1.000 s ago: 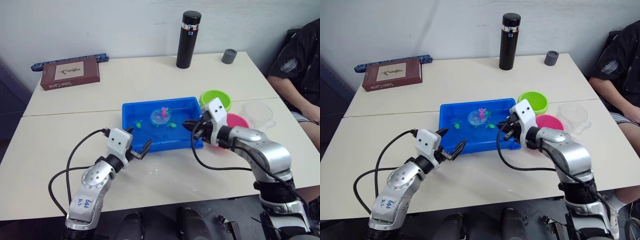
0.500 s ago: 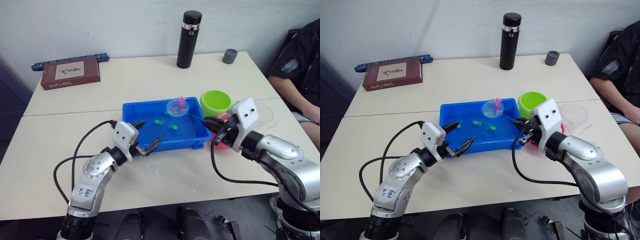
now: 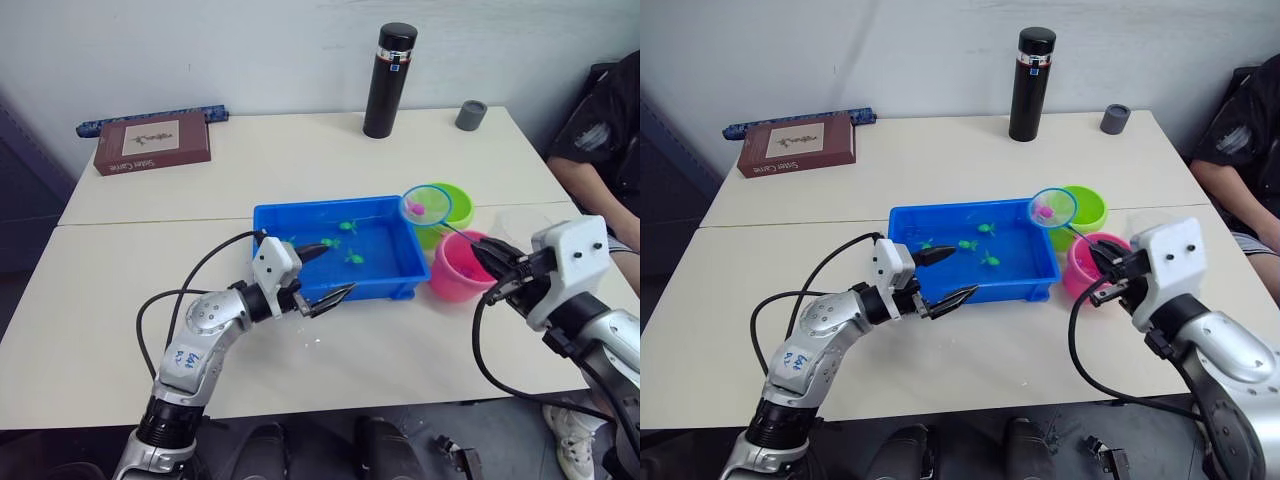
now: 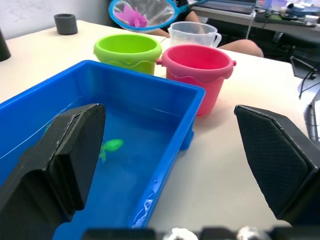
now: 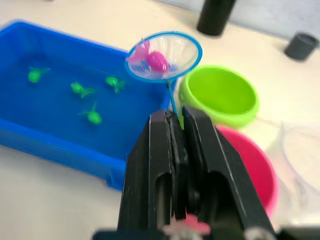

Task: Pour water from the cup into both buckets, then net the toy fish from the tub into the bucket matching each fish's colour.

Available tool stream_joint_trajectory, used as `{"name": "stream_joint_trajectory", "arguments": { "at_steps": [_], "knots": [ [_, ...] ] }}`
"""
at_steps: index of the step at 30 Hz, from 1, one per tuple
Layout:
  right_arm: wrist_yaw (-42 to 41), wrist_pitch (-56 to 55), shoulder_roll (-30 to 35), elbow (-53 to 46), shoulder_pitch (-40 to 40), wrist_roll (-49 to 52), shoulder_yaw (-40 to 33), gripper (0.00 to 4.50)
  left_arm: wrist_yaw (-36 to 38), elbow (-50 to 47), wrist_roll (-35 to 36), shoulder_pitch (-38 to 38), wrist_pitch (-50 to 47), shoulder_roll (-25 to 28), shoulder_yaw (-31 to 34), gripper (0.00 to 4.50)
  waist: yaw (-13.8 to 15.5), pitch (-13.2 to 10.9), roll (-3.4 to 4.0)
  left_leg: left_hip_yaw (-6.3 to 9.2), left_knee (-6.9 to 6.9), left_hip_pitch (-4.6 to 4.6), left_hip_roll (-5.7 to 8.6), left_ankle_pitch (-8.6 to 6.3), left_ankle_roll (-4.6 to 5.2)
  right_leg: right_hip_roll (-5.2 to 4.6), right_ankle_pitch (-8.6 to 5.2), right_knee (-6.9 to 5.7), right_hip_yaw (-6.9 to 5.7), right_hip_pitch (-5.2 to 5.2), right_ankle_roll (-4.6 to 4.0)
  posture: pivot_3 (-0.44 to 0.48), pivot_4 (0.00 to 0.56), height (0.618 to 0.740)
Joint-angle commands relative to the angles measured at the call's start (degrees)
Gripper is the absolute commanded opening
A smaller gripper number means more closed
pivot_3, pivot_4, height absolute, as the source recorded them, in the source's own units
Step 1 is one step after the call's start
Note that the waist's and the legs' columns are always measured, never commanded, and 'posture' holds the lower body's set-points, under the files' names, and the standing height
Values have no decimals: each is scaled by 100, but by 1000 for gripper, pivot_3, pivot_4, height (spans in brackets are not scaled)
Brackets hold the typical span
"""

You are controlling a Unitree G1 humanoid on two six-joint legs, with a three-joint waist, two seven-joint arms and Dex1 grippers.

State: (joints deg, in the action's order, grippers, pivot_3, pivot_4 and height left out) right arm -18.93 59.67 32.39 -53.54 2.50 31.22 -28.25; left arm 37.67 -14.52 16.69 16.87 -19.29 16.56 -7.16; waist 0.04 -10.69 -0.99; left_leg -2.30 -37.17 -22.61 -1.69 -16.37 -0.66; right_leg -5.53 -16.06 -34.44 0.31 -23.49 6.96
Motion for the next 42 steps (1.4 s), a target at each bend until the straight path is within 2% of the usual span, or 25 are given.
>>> {"name": "stream_joint_trajectory", "arguments": {
  "at_steps": [1, 5, 9, 13, 18, 23, 27, 32, 35, 42],
  "knots": [
    [83, -361, 40, -380, -432, -232, -422, 0, 142, 49, 96, 158, 198, -63, -59, 4445, -1, 0, 0, -1, 0, 0, 0, 0, 0, 1, 0, 0, 0, 1, 0, 0, 150, 740],
    [45, -953, 40, -352, -1128, -638, -693, 0, 231, 207, 83, 254, 283, -111, -104, 4445, 8, 0, 0, -6, 0, -1, 2, 0, 0, 4, 0, 4, -1, 5, 1, 0, 150, 740],
    [-131, -2012, -9, -151, -2023, -1336, -803, 0, 308, 323, 72, 313, 353, -136, -127, 4445, 6, 0, 0, -18, 0, -1, 2, 0, 1, 10, 0, 4, -2, 7, 1, 0, 150, 740],
    [-270, -3169, 55, 226, -2632, -2121, -676, 0, 356, 383, 66, 329, 398, -142, -144, 4445, -15, 0, 0, -21, -1, 6, 0, 1, 1, 11, 1, 4, 2, 10, 3, 0, 150, 740],
    [-355, -4608, 142, 880, -3013, -3049, -448, 0, 356, 397, 51, 314, 416, -150, -149, 4445, -13, 0, 0, -30, -2, 12, 1, 1, 0, 11, 1, 4, 3, 15, 2, 0, 150, 740],
    [-361, -5666, 268, 1556, -3072, -3725, -300, 0, 317, 401, 18, 279, 428, -146, -136, 4445, -7, 0, 0, -32, -1, 17, 1, 1, 0, 11, 0, 4, 3, 18, 1, 0, 150, 740],
    [-305, -6535, 648, 2131, -2933, -4444, -168, 0, 265, 378, 7, 254, 415, -146, -117, 4445, -11, 0, 0, -37, -2, 19, 2, 1, 0, 9, 0, 5, 6, 19, 1, 0, 150, 740],
    [-250, -7012, 808, 2465, -2747, -4815, -166, 0, 229, 347, 13, 229, 405, -132, -108, 4445, -7, 0, 0, -35, -2, 23, 2, 2, -1, 11, 0, 4, 6, 23, 1, 0, 150, 740],
    [-31, -7842, 1218, 2761, -2730, -5589, -190, 0, 181, 302, 10, 189, 396, -121, -94, 4445, -8, 0, 0, -36, -3, 22, 2, 2, -2, 10, 1, 4, 6, 24, 3, 0, 150, 740],
    [295, -8815, 1675, 3279, -2728, -6420, -215, 0, 119, 258, 18, 167, 383, -104, -95, 4445, -8, 0, -1, -38, -5, 29, 3, 2, -2, 9, 3, 5, 7, 33, 5, 0, 150, 740]
  ]
}}
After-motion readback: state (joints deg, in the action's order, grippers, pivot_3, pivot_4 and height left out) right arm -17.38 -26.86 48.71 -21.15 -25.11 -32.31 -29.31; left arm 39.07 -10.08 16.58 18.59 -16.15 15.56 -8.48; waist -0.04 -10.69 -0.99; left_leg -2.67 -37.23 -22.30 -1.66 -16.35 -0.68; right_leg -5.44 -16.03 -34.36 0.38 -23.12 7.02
